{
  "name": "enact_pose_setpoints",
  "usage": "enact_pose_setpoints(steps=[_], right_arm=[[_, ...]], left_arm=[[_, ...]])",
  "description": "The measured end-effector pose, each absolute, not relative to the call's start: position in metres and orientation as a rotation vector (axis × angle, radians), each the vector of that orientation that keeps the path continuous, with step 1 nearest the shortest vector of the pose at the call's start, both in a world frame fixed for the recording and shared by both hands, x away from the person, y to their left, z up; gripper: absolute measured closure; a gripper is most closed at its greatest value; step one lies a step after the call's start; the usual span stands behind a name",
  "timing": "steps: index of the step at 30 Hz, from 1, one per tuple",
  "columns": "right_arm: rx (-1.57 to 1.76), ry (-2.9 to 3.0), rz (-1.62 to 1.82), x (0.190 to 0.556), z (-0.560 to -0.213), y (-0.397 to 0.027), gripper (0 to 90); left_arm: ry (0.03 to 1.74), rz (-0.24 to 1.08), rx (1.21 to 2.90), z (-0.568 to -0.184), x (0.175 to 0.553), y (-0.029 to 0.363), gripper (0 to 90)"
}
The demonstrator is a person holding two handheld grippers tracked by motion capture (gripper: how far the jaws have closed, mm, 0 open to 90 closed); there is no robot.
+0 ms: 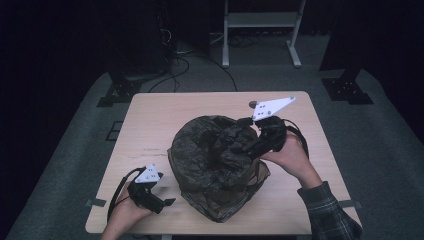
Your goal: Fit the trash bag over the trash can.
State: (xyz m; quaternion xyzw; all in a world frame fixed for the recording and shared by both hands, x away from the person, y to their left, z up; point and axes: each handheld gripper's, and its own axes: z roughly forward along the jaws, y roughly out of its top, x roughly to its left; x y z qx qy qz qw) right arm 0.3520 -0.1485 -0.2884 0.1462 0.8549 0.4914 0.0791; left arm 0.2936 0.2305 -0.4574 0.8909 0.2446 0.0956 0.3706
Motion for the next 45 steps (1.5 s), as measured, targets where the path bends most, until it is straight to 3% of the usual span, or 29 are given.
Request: enact_pose_setpoints(steps=[13, 28, 35, 45], right_arm=[[0.346, 2.75, 1.211, 0.353, -0.307, -0.109, 9.5], [0.336, 2.908, 0.87, 0.353, -0.32, -0.077, 9.9], [0.337, 2.876, 0.902, 0.351, -0.317, -0.077, 9.8], [0.344, 2.742, 1.11, 0.35, -0.283, -0.074, 7.9]], left_arm=[[0.602, 0.194, 2.371, -0.475, 0.297, 0.221, 0.0], [0.566, 0.23, 2.367, -0.478, 0.295, 0.22, 0.0], [0.558, 0.235, 2.342, -0.48, 0.294, 0.221, 0.0], [0.55, 0.243, 2.298, -0.484, 0.293, 0.222, 0.0]])
